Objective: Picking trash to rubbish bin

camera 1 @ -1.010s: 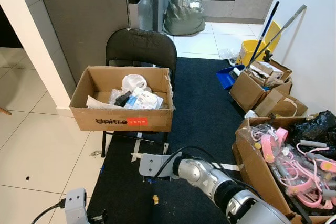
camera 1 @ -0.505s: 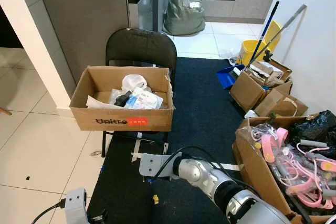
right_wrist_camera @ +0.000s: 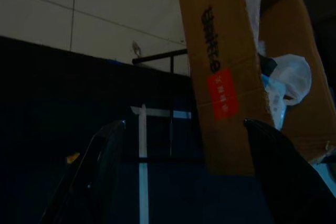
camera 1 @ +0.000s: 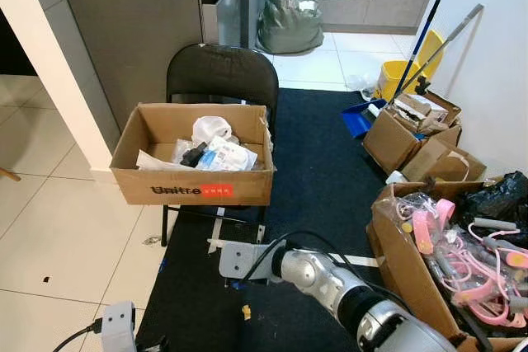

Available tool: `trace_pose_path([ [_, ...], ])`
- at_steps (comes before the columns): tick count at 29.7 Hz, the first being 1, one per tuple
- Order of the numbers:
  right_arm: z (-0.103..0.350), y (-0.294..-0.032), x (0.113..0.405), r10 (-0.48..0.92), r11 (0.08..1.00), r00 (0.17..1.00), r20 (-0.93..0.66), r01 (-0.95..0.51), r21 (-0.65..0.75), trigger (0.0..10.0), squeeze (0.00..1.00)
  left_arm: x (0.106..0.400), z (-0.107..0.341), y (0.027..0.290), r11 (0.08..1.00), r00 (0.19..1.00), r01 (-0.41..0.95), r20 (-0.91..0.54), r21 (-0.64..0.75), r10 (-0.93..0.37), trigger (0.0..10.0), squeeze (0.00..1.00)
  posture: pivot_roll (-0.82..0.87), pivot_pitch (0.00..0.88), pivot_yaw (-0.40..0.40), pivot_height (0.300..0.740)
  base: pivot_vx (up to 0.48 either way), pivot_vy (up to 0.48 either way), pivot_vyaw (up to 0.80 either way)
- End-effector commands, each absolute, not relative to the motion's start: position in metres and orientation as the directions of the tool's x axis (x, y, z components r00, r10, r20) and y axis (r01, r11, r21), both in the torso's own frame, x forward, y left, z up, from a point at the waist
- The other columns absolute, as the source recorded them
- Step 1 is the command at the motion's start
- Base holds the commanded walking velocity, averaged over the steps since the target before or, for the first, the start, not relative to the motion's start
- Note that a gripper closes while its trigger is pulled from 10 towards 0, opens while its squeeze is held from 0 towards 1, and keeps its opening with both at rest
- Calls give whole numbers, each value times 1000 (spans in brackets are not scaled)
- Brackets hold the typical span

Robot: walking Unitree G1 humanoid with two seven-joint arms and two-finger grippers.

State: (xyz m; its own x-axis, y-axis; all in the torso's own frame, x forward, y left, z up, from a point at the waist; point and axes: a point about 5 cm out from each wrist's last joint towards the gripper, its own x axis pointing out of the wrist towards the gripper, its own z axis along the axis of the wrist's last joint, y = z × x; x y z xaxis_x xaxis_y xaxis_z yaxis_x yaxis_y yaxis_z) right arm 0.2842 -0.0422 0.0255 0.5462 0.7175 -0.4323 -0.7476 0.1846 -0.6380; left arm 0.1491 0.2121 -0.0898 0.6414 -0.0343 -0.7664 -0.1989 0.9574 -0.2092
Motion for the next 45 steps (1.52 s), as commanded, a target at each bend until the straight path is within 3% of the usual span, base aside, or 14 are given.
trace_pose_path([
  [1,25,-42,281,731,182,536,-422,-749,-637,10000,0,140,-93,213,961,623,-192,-782,-198,-37,10000,0,70,55,29,740,0,0,0],
  [18,23,-45,266,758,188,522,-391,-749,-636,10000,0,121,-97,217,962,604,-195,-796,-192,-36,10000,0,90,126,40,740,0,0,0],
  [45,27,-42,261,758,189,524,-387,-745,-639,10000,0,115,-94,235,964,617,-210,-787,-164,1,10000,0,158,133,48,740,0,0,0],
])
